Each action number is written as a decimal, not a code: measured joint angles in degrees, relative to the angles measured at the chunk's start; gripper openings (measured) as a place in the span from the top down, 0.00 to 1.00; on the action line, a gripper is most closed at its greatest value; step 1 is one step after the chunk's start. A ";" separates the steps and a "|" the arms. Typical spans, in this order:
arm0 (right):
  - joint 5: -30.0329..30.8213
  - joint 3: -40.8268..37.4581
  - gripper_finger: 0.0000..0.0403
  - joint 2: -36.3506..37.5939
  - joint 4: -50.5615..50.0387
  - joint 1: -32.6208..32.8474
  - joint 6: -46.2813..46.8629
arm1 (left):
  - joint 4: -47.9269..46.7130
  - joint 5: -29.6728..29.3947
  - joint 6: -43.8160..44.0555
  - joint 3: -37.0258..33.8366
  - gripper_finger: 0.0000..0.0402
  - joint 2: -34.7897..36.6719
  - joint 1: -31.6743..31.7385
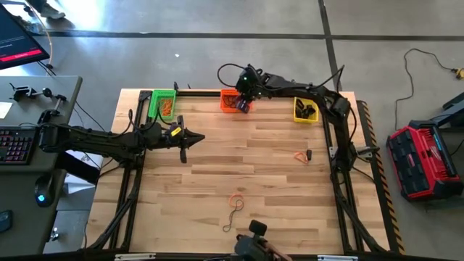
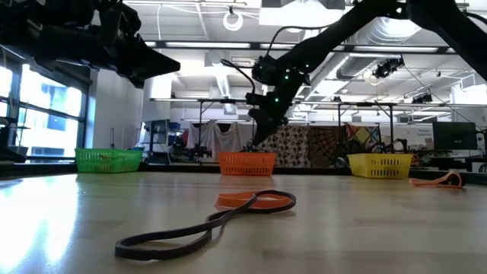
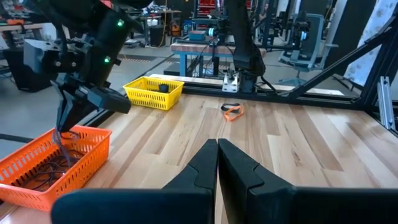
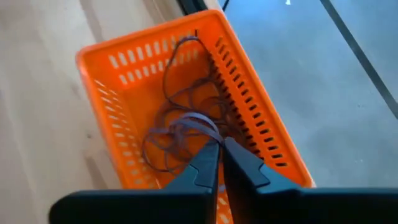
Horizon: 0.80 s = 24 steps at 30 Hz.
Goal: Sort rubber bands into baskets
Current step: Put the right blue rubber band into the orange bin, then put the top orange rubber band into the green bin
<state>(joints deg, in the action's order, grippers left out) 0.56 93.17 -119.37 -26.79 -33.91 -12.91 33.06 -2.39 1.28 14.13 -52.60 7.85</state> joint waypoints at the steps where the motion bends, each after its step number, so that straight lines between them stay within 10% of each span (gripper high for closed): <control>1: 0.07 0.00 0.97 0.00 0.08 -0.02 0.00 | 0.00 0.00 -0.01 0.00 0.99 0.00 -0.02; 15: 1.38 3.25 0.61 0.08 -4.02 2.87 -0.59 | -0.59 0.00 1.13 -0.15 0.99 0.02 -0.02; 24: 1.16 4.47 0.93 4.47 -3.69 6.61 -2.84 | -0.72 0.02 0.69 -0.17 0.99 0.02 -0.04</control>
<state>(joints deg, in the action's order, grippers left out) 1.71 97.64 -114.90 -30.48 -27.30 -15.74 32.34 -2.37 1.98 13.96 -52.58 7.81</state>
